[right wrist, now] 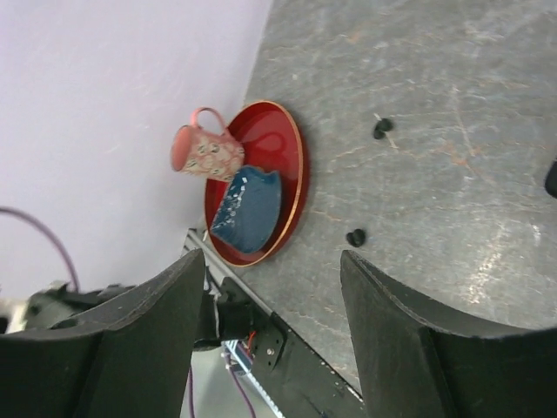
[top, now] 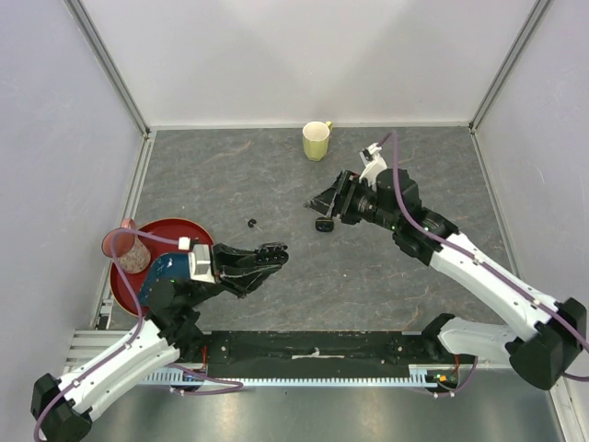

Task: Insert the wireless bluetooth earbuds into the charging case
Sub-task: Pick up the earbud from the center of the board.

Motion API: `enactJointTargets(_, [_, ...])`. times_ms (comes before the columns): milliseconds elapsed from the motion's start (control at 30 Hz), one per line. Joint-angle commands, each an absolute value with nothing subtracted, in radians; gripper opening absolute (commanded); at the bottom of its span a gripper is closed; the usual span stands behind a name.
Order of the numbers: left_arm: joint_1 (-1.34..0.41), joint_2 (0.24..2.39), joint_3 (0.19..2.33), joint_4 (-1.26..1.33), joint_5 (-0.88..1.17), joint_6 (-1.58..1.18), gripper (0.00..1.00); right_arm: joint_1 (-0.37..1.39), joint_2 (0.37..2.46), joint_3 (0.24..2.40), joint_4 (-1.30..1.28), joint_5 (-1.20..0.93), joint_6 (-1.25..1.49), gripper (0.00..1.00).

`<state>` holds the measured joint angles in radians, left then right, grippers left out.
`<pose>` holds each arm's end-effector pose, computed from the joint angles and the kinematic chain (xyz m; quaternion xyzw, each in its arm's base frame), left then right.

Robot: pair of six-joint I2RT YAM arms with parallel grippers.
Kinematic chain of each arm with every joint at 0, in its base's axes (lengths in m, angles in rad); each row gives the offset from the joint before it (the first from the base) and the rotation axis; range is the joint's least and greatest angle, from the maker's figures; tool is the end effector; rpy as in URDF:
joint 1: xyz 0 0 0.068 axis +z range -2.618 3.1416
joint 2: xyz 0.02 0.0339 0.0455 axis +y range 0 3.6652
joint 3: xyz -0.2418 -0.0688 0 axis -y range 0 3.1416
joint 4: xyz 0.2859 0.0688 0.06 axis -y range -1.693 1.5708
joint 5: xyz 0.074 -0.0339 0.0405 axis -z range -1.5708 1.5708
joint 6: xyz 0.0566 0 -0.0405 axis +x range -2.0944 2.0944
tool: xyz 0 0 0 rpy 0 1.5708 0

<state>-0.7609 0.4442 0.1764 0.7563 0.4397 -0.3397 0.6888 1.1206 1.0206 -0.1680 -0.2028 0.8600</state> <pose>0.1310 -0.1580 0.2584 0.2879 0.4525 -0.5332 0.6542 0.2476 0.2186 0.3281 0.0065 0.7935 0.4793 0.3749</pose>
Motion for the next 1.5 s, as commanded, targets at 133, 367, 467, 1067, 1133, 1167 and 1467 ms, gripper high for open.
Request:
enactJointTargets(133, [-0.764, 0.319, 0.245, 0.583, 0.387, -0.268, 0.02, 0.669, 1.370, 1.075, -0.149, -0.250, 0.821, 0.68])
enactJointTargets(367, [-0.764, 0.268, 0.268, 0.523, 0.367, -0.245, 0.02, 0.669, 1.653, 1.251, -0.156, -0.371, 0.718, 0.62])
enactJointTargets(467, [-0.765, 0.249, 0.285, 0.488, 0.367, -0.232, 0.02, 0.673, 1.775, 1.319, -0.164, -0.402, 0.686, 0.62])
enactJointTargets(1067, [-0.765, 0.209, 0.307, 0.410, 0.351, -0.203, 0.02, 0.770, 2.328, 1.903, -0.339, -0.192, 0.597, 0.60])
enactJointTargets(1133, [-0.765, 0.203, 0.308, 0.396, 0.347, -0.198, 0.02, 0.781, 2.359, 1.942, -0.357, -0.161, 0.589, 0.60])
enactJointTargets(1167, [-0.764, 0.201, 0.311, 0.390, 0.347, -0.193, 0.02, 0.787, 2.385, 1.974, -0.379, -0.126, 0.584, 0.60])
enactJointTargets(1467, [-0.764, 0.166, 0.305, 0.342, 0.327, -0.178, 0.02, 0.807, 2.442, 2.017, -0.400, -0.081, 0.560, 0.56])
